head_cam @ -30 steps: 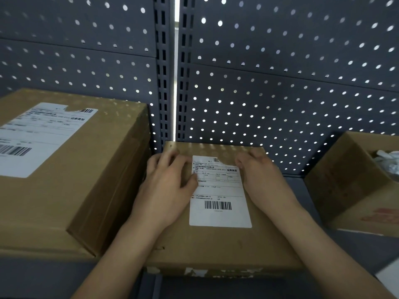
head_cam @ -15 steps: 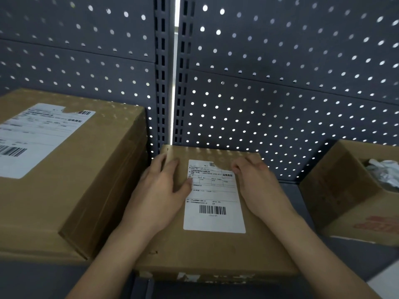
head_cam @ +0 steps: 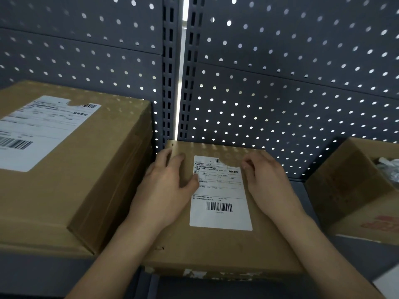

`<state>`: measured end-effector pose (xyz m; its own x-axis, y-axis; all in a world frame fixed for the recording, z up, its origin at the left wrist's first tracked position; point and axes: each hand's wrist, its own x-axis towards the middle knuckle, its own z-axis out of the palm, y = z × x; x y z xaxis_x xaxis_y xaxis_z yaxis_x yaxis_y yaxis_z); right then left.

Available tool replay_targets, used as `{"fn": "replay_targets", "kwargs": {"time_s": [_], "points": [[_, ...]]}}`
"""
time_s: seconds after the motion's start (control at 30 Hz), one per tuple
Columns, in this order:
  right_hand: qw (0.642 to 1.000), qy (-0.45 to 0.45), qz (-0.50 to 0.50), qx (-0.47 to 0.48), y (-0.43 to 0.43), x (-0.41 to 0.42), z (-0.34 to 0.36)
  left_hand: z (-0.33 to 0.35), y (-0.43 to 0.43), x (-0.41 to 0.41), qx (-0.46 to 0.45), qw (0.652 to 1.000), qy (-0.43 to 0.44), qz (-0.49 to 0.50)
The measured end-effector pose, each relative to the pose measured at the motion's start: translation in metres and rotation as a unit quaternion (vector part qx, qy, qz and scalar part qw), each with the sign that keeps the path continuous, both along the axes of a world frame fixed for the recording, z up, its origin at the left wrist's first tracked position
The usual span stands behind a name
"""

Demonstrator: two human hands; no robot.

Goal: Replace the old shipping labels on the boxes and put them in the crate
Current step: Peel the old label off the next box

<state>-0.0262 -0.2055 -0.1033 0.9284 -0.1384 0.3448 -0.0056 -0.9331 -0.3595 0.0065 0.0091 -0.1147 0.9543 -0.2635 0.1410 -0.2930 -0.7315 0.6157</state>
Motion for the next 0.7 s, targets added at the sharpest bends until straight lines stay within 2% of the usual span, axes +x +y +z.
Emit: {"fn": "replay_targets", "kwargs": {"time_s": [0.3,0.5,0.7], "points": [[0.998,0.005,0.002,-0.060,0.003,0.000,0.006,-0.001,0.000,0.000,0.006,1.000,-0.003,0.004],[0.988,0.066,-0.020,-0.138,0.008,0.009,0.008,-0.001,0.001,0.002,0.012,1.000,-0.004,0.002],[0.986,0.063,-0.029,-0.154,0.009,0.011,0.005,-0.002,0.001,0.003,0.017,1.000,-0.008,-0.001]]}}
